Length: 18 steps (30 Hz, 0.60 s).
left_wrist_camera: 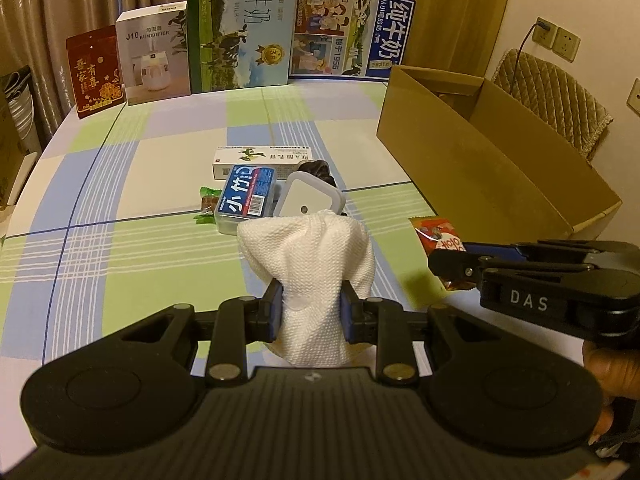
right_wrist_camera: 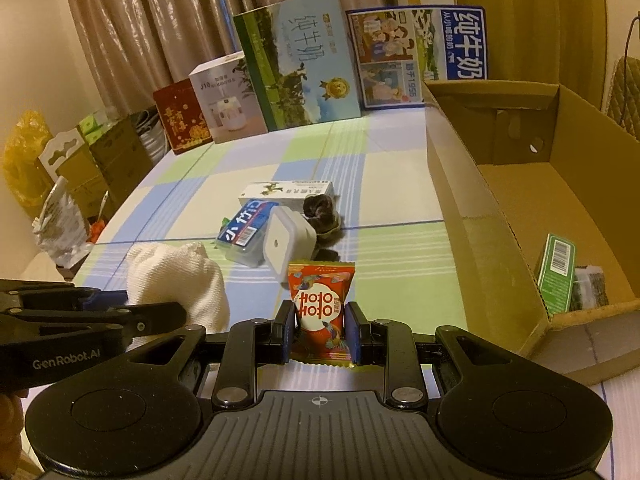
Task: Organize objects
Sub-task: 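Carry both items over the cardboard box and open both tools to drop them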
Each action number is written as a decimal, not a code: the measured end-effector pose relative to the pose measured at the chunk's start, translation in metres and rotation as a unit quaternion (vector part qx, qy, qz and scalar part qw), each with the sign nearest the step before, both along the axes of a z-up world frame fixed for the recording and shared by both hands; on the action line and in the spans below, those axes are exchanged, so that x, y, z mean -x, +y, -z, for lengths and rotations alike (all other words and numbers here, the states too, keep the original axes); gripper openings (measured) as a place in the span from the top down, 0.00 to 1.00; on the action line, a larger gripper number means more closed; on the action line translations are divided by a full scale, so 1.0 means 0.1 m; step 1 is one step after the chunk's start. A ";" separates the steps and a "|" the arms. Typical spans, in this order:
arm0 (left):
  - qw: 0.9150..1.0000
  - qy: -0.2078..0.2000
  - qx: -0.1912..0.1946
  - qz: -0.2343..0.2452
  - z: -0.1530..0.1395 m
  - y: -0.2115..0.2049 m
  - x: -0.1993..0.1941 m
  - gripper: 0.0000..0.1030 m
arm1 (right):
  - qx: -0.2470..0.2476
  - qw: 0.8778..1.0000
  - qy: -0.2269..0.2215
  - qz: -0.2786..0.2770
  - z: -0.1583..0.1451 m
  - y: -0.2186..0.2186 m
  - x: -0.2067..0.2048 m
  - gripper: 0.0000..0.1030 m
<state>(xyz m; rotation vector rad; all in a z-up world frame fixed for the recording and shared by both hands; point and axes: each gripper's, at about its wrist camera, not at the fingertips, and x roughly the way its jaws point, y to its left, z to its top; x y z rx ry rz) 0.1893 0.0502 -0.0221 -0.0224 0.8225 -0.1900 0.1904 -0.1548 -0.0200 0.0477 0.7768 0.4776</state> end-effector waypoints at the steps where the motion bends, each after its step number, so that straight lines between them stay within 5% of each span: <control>1: 1.000 0.000 0.001 0.000 0.00 0.00 0.01 0.77 | 0.000 1.000 -0.001 0.000 0.00 0.00 0.00 0.77; 9: 1.000 -0.009 0.007 0.002 -0.07 -0.03 0.00 0.77 | 0.002 0.999 -0.033 0.006 -0.12 -0.01 0.04 0.77; 18: 0.998 -0.052 0.019 0.022 -0.40 -0.27 -0.07 0.77 | -0.016 0.993 -0.098 0.060 -0.57 -0.24 0.02 0.77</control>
